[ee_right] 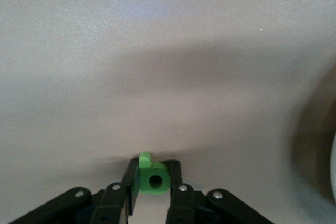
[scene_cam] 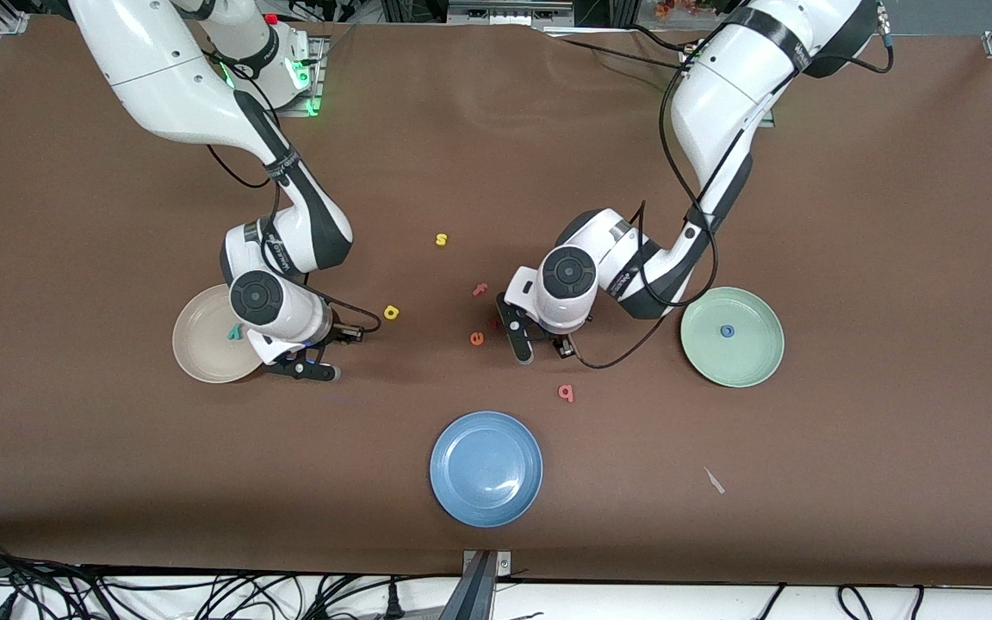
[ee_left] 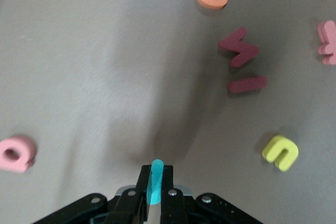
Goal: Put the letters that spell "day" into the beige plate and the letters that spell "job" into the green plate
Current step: 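Grasp the green b with the right gripper while the left gripper grasps the j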
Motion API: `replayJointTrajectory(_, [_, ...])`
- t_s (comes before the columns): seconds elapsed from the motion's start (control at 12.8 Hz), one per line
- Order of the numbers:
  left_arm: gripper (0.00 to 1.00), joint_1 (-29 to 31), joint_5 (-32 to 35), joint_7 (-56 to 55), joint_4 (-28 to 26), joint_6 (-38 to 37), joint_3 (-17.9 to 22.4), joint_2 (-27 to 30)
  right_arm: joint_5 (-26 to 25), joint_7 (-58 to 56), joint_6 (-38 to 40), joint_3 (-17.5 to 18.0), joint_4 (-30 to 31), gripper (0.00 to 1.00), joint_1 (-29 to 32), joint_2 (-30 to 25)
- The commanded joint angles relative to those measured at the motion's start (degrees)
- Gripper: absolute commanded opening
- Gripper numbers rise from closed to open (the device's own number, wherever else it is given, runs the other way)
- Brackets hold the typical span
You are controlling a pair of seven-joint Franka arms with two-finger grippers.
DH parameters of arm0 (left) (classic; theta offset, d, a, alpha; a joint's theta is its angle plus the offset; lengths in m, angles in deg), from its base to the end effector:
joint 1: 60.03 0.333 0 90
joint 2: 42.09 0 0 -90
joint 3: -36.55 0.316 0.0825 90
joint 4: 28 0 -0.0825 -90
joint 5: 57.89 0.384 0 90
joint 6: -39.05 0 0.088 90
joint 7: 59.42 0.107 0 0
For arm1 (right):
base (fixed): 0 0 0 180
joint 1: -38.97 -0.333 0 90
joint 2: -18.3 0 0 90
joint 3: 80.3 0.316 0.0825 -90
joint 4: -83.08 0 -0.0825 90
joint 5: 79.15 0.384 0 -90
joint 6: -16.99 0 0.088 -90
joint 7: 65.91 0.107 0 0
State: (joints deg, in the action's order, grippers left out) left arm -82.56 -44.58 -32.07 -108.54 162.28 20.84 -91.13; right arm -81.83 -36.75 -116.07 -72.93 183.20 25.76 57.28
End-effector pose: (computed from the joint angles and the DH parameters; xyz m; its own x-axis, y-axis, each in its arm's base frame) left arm 0.5940 -0.4079 0.1961 0.3626 -0.9302 -0.0565 -0.9292 -0.3655 0.0547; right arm 0.6144 0.2233 0.1780 0.9840 -0.1394 -0.1106 -0.1397 -0.9902 0.0045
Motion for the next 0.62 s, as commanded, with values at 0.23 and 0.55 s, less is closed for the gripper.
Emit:
replayJointTrajectory(0.23, [0.0,7.3,0.8,2.8,-0.7,-16.9,-0.2,8.9,0.3,-3.3,5.3,-0.2,-2.7,0.17,0.0,-0.7])
replayJointTrajectory(0.55, [0.0,14.3,1.6,8.7,-1.5,-21.8,0.0,10.5,0.6,-15.2,11.6,-2.9,-3.7,0.17,1.0,-3.2])
